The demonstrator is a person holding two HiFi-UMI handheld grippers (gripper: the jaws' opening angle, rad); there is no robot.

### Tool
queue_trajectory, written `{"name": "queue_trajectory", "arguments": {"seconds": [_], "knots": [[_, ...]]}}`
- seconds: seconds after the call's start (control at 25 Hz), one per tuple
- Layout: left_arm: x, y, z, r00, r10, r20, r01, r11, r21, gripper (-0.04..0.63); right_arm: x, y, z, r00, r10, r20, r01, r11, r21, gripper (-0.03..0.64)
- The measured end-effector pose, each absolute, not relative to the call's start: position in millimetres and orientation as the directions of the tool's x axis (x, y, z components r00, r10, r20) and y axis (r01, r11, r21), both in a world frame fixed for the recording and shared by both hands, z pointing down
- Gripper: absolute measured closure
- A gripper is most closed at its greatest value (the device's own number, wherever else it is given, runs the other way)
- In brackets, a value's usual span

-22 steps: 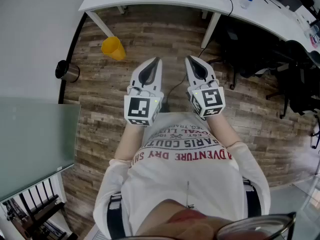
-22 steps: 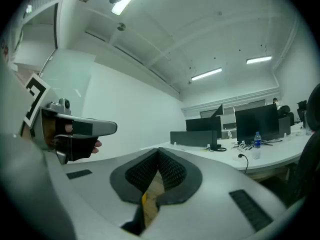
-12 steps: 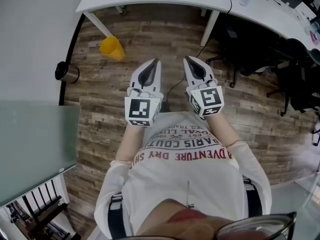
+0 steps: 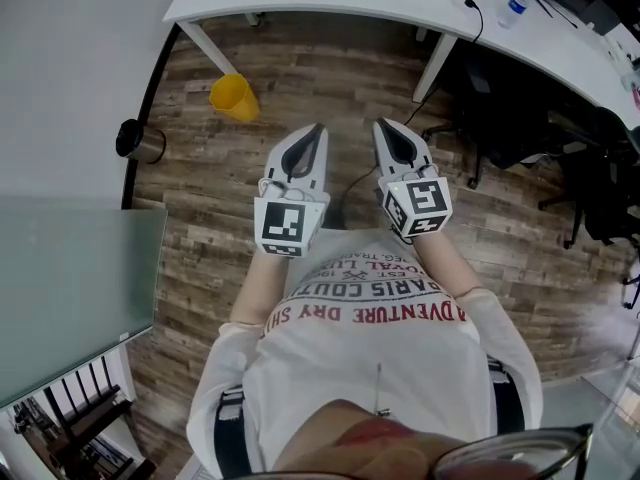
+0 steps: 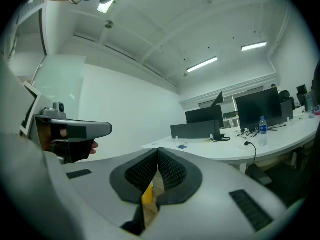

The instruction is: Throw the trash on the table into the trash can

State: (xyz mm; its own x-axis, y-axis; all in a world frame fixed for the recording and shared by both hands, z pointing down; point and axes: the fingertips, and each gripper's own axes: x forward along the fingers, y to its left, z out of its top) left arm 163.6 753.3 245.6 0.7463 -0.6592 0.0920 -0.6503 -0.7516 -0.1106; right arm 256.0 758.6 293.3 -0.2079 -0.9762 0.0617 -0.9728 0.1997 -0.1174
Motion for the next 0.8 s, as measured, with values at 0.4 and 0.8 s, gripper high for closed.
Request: {"name": "queue_trajectory", "arguments": {"seconds": [0.4,0.8], "knots": [[118,590,257,0.754,-0.651,0.083,-0.649,-0.759,-0.053,0.572,219,609,309,-0.176,-0.975,0.135,-0.982,0.164,-0.095,0.591],[50,398,245,0.763,-0.641,0.083,-0.644,-0.765,0.02,0.572,174,439,294,-0.121,-0.981,0.154,-0.991,0.111,-0.069,0.591]]}}
